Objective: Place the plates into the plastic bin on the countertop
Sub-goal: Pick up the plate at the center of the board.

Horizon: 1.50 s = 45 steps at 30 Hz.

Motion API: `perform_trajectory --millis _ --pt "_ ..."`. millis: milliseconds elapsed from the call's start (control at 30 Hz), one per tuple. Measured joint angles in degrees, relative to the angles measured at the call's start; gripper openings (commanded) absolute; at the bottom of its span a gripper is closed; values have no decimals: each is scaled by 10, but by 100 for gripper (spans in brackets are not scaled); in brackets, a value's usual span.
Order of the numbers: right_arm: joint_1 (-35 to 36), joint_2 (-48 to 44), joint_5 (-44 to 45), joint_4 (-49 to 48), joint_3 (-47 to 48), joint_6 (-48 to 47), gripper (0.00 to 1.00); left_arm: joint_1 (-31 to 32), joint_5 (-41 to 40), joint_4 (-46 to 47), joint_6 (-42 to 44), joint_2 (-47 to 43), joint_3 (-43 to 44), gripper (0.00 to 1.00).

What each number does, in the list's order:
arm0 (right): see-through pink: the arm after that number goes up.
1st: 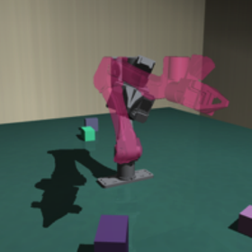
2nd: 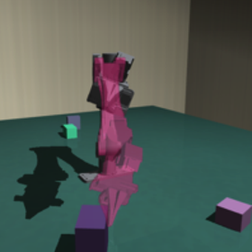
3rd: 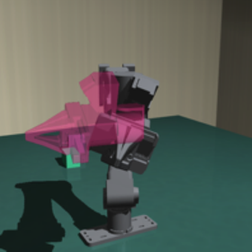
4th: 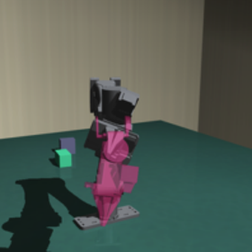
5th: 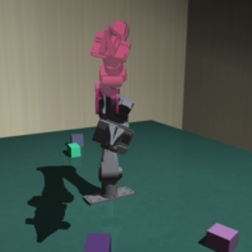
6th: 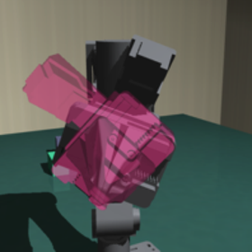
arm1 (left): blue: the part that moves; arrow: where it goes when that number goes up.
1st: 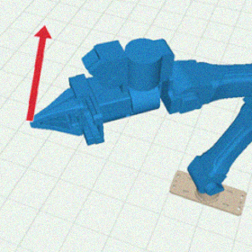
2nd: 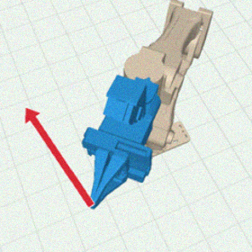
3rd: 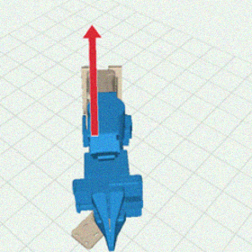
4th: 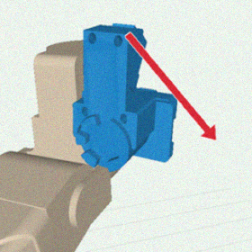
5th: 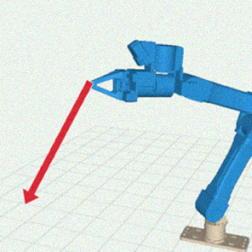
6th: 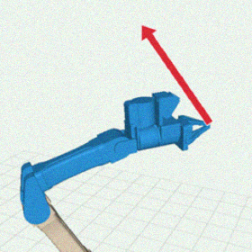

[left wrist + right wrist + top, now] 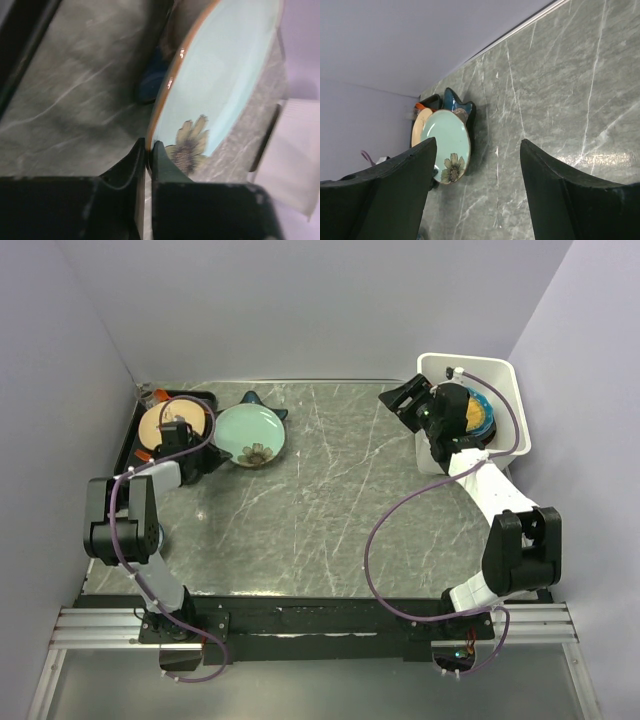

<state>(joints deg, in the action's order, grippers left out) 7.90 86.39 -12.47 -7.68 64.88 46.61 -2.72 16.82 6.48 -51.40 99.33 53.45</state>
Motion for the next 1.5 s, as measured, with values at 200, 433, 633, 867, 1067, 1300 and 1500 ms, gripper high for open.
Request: perform_trajectory --millis 200,433,633,867,1067,1300,1500 --pt "1 0 0 0 0 0 75 0 9 13 -7 0 18 1" --pt "5 0 -3 0 0 0 75 -1 9 10 -10 -1 17 1" --pt "7 0 -7 0 0 0 75 -2 7 1 -10 -19 15 1" --pt "13 1 -11 0 0 0 75 -4 4 -28 -3 -50 12 1" --pt "16 2 -14 0 0 0 75 -4 14 -45 2 -63 11 1" --pt "21 3 -20 -1 0 0 76 -5 50 -43 10 -76 11 1" --pt "26 10 -22 -2 0 0 75 -5 78 -30 11 -87 3 1"
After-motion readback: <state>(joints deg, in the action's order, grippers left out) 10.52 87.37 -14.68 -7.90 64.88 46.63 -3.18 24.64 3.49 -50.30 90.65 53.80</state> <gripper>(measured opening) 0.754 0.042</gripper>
